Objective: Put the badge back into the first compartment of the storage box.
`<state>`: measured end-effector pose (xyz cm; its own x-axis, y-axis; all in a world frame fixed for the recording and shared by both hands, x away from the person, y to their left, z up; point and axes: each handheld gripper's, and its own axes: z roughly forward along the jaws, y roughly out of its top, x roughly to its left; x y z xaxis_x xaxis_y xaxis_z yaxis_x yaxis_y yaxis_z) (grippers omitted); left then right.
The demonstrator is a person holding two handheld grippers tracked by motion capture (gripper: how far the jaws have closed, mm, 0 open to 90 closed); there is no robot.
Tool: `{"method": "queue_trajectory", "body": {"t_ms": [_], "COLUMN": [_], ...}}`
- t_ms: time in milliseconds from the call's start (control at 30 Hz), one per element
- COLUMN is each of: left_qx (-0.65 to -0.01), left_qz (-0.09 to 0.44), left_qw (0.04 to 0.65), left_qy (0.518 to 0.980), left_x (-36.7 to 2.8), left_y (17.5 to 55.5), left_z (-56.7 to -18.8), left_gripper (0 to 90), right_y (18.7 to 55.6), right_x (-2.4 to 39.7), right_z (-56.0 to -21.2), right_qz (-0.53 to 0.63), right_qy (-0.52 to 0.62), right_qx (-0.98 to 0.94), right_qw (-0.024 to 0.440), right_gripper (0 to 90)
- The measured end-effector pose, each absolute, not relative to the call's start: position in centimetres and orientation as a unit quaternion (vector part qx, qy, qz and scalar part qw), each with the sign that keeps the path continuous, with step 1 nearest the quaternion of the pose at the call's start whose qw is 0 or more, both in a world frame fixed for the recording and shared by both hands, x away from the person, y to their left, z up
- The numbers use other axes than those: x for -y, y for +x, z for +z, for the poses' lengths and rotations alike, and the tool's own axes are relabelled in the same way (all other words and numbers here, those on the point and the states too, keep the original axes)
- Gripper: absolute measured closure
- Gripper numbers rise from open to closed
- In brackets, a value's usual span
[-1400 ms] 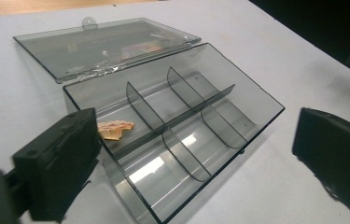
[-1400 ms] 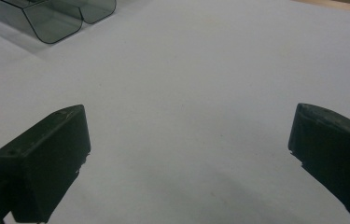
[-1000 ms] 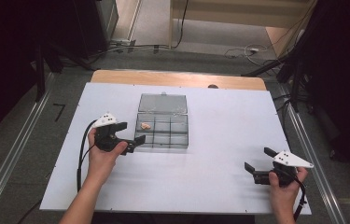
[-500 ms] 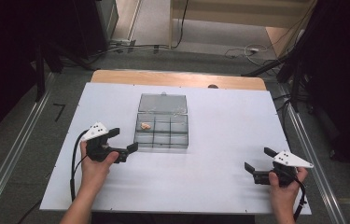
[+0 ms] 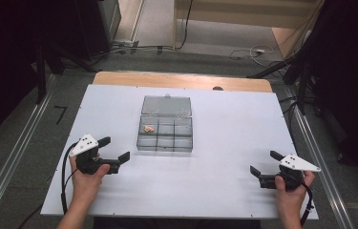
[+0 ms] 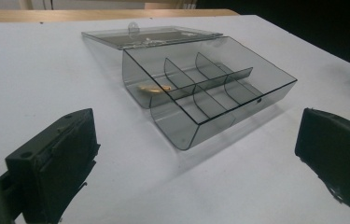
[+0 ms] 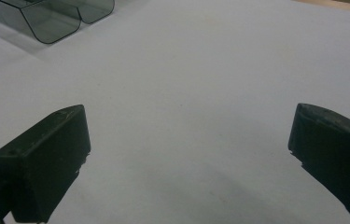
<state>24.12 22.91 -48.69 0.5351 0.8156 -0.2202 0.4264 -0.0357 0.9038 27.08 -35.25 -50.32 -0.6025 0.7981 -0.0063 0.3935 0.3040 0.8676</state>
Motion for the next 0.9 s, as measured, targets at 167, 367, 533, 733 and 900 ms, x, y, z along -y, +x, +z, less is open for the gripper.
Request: {"method": "queue_trajectory", "body": {"t_ms": [167, 367, 533, 733, 900], "left_qx": [-0.448, -0.453, -0.458, -0.469, -0.477], "left_qz": [0.186, 0.196, 0.205, 0.212, 0.223], "left_qw": [0.531, 0.526, 0.519, 0.515, 0.512], "left_qy": [0.694, 0.692, 0.691, 0.685, 0.679], "left_x": [-23.7, -24.8, -25.7, -27.1, -28.2], "left_y": [23.5, 22.7, 22.3, 21.7, 21.3], "left_z": [-49.1, -49.7, -50.2, -50.6, -50.6], "left_gripper": [0.0, 0.0, 0.0, 0.0, 0.0], "right_y": [27.1, 27.1, 27.0, 27.0, 27.0], "right_x": [35.3, 35.3, 35.3, 35.3, 35.3], "right_z": [-50.3, -50.3, -50.3, -50.3, -50.3], "right_qz": [0.448, 0.448, 0.448, 0.448, 0.448], "right_qy": [0.385, 0.386, 0.388, 0.388, 0.388], "right_qx": [-0.774, -0.774, -0.773, -0.773, -0.773], "right_qw": [0.226, 0.226, 0.226, 0.226, 0.226], "right_gripper": [0.0, 0.0, 0.0, 0.0, 0.0]}}
